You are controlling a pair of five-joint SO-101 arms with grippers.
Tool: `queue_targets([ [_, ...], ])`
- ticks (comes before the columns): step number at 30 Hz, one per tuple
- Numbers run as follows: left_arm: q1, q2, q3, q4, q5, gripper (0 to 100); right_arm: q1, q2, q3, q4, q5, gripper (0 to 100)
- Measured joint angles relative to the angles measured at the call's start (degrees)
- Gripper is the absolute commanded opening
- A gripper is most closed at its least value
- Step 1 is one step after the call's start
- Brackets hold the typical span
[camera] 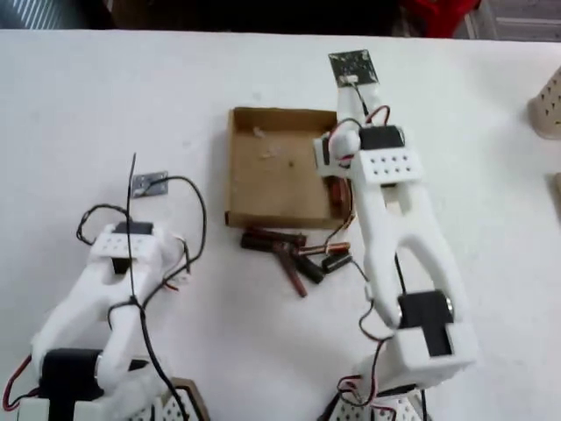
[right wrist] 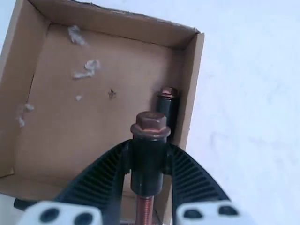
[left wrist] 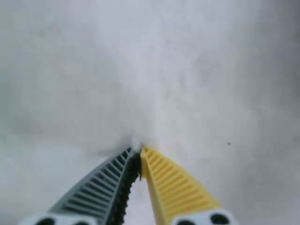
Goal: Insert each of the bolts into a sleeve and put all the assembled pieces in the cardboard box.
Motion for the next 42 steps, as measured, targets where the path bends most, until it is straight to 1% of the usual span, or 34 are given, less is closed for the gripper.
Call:
queue_targets([
  [10, 0.0, 0.0, 0.0, 0.0, 0.0, 4, 0.0, 20.5, -15.1, 0.0, 0.0, 1.8],
  [16, 0.0, 0.0, 0.0, 0.0, 0.0, 4, -1.9, 28.1, -20.9, 1.1, 0.0, 1.8],
  [23, 0.0, 0.0, 0.0, 0.0, 0.0, 4, -2.6, 32.4, -25.4, 2.3, 0.0, 2.2],
  [30, 0.0, 0.0, 0.0, 0.0, 0.0, 4, -2.8, 33.1, -25.8, 2.3, 0.0, 2.3],
  [32, 0.0, 0.0, 0.0, 0.0, 0.0, 4, -2.8, 33.1, -25.8, 2.3, 0.0, 5.5],
  [35, 0.0, 0.0, 0.0, 0.0, 0.0, 4, -2.8, 33.1, -25.8, 2.3, 0.0, 13.1],
  [37, 0.0, 0.0, 0.0, 0.0, 0.0, 4, -2.9, 33.1, -25.8, 2.3, 0.0, 15.3],
  [42, 0.0, 0.0, 0.0, 0.0, 0.0, 4, -2.9, 33.1, -26.4, 3.3, 0.1, 11.5],
])
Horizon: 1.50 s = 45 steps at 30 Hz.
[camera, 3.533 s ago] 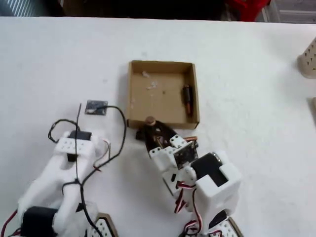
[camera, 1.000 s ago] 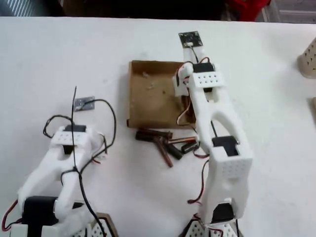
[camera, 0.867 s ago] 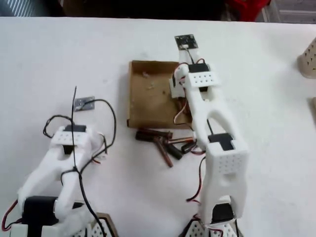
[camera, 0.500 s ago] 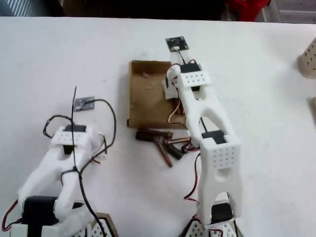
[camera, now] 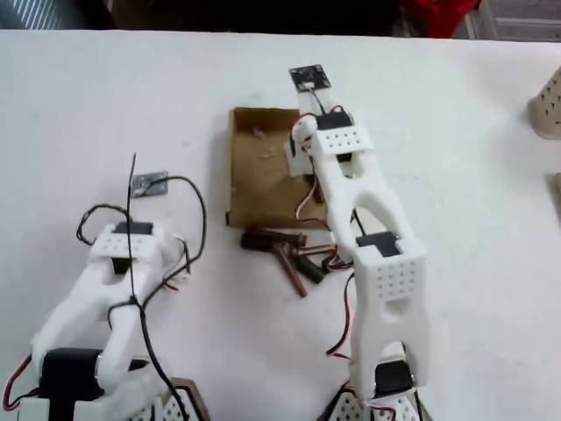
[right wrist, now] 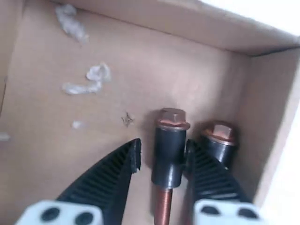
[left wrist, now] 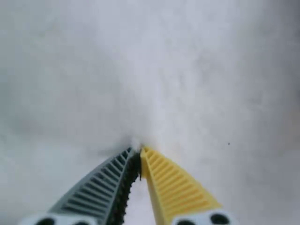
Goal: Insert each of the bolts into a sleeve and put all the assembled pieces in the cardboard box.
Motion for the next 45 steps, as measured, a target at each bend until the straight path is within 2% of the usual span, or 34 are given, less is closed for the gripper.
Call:
queue_targets([
  [9, 0.0, 0.0, 0.0, 0.0, 0.0, 4, 0.3, -7.0, -2.1, 10.6, 0.0, 7.4],
  [21, 0.0, 0.0, 0.0, 0.0, 0.0, 4, 0.2, -19.6, -2.1, 31.1, 0.1, 5.0],
  [24, 0.0, 0.0, 0.0, 0.0, 0.0, 4, 0.1, -21.7, -1.9, 34.1, 0.1, 1.2],
  [36, 0.0, 0.0, 0.0, 0.0, 0.0, 4, 0.1, -40.2, 26.4, 34.4, 0.9, 1.6],
  [41, 0.0, 0.0, 0.0, 0.0, 0.0, 4, -0.1, -49.9, 38.7, 34.4, 10.7, 1.8],
  [45, 0.0, 0.0, 0.0, 0.0, 0.0, 4, -0.2, -54.2, 48.8, 34.2, 21.9, 1.8],
])
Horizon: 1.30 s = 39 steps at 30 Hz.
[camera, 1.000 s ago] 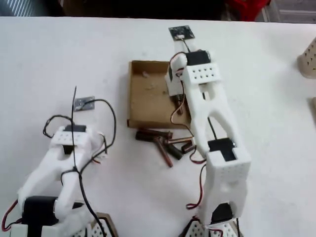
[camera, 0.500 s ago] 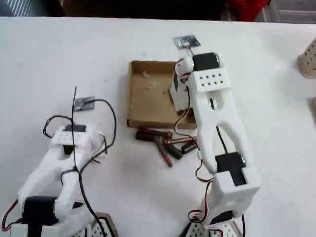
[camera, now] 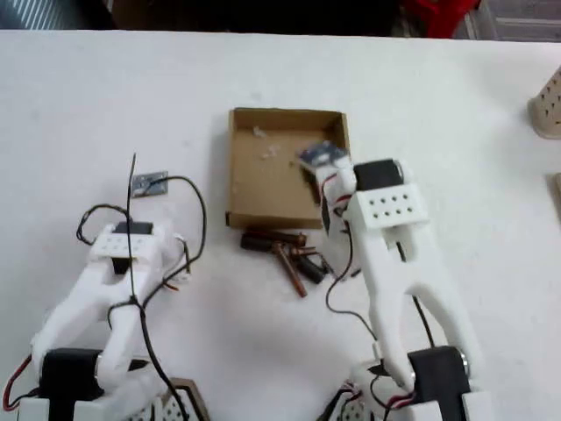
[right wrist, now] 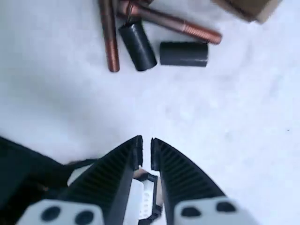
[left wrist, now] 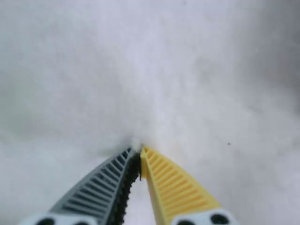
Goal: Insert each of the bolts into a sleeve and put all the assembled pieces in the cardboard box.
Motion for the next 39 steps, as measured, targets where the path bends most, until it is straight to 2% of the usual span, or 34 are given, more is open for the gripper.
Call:
queue_targets([
  [4, 0.0, 0.0, 0.0, 0.0, 0.0, 4, 0.0, -0.4, 5.1, -2.7, 15.6, 1.8],
  [10, 0.0, 0.0, 0.0, 0.0, 0.0, 4, 0.0, -0.4, 7.5, -6.9, 43.1, 1.8],
  [13, 0.0, 0.0, 0.0, 0.0, 0.0, 4, 0.5, -0.4, 9.6, -10.0, 51.7, 1.8],
  [16, 0.0, 0.0, 0.0, 0.0, 0.0, 4, 0.7, -0.4, 12.3, -16.0, 54.3, 2.5],
  [21, 0.0, 0.0, 0.0, 0.0, 0.0, 4, 0.6, -0.4, 18.6, -28.3, 55.0, 11.6],
  [24, 0.0, 0.0, 0.0, 0.0, 0.0, 4, 0.6, -0.4, 20.7, -33.3, 55.0, 9.8],
  [34, 0.0, 0.0, 0.0, 0.0, -1.5, 4, 0.4, -0.4, 21.3, -38.6, 55.3, 9.5],
  [39, 0.0, 0.0, 0.0, 0.0, -1.6, 4, 0.4, -0.4, 21.5, -38.8, 58.9, 9.5],
])
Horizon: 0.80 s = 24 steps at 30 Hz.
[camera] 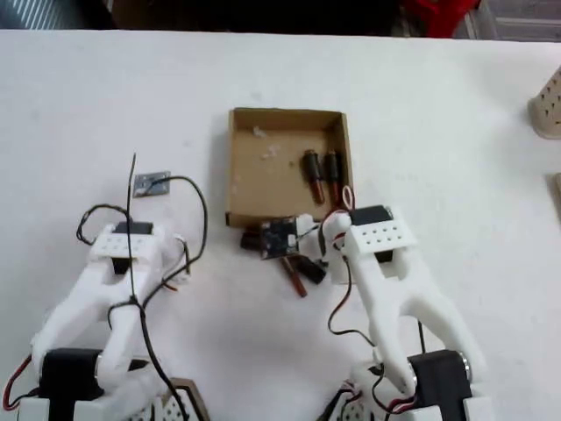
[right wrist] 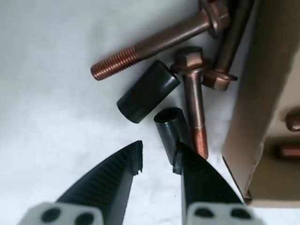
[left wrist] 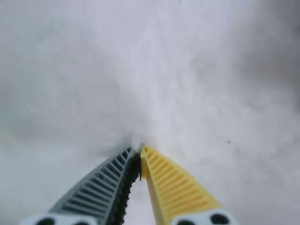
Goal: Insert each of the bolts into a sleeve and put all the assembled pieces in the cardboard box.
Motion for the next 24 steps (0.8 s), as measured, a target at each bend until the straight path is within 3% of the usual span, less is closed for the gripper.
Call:
queue_targets([
  [11, 0.0, 0.0, 0.0, 0.0, 0.0, 4, -0.4, -0.3, 1.2, -3.4, 1.3, 9.5],
  [24, 0.0, 0.0, 0.0, 0.0, -0.3, 4, -1.1, -4.0, 1.2, -0.3, 1.3, 9.5],
])
